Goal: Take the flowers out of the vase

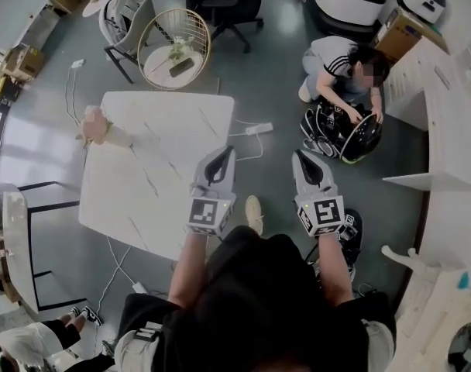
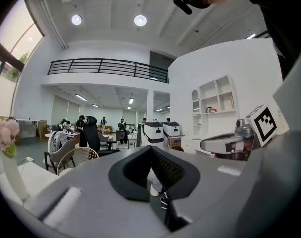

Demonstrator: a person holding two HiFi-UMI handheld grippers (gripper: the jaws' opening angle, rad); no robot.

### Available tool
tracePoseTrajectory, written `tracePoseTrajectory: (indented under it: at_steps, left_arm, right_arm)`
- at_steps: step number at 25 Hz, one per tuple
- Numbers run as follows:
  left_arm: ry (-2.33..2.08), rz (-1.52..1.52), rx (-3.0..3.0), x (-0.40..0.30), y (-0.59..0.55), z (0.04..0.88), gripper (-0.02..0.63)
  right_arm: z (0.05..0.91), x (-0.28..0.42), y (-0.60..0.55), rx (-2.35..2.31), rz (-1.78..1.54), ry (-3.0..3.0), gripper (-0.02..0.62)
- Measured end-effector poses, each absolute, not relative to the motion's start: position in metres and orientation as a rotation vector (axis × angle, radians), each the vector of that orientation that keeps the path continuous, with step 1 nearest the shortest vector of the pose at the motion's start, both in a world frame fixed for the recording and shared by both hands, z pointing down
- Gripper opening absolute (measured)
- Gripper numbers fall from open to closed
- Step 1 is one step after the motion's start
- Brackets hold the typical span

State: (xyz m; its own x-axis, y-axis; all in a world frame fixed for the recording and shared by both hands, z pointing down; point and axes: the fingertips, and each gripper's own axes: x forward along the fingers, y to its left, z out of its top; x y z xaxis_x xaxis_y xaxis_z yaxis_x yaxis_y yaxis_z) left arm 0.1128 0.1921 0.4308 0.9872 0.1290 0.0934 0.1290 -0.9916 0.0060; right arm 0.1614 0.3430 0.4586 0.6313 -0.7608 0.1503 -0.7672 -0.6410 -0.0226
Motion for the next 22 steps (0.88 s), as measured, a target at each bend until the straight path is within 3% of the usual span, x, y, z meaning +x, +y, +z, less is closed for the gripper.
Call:
tracePoseTrajectory:
  at_steps: [11,22]
  left_arm:
    - [0.112,-0.165,-3.152,0.138,0.080,0.430,0.008]
    - [0.581,-0.124,-3.156,0.079,-0.006,0.430,0.008]
  right_arm:
    - [0.459,0.209,0.224,2.654,0.217,-1.561,0.005]
    - [0.462,0.185,0.110,2.354,0.221,-1.930,0.005]
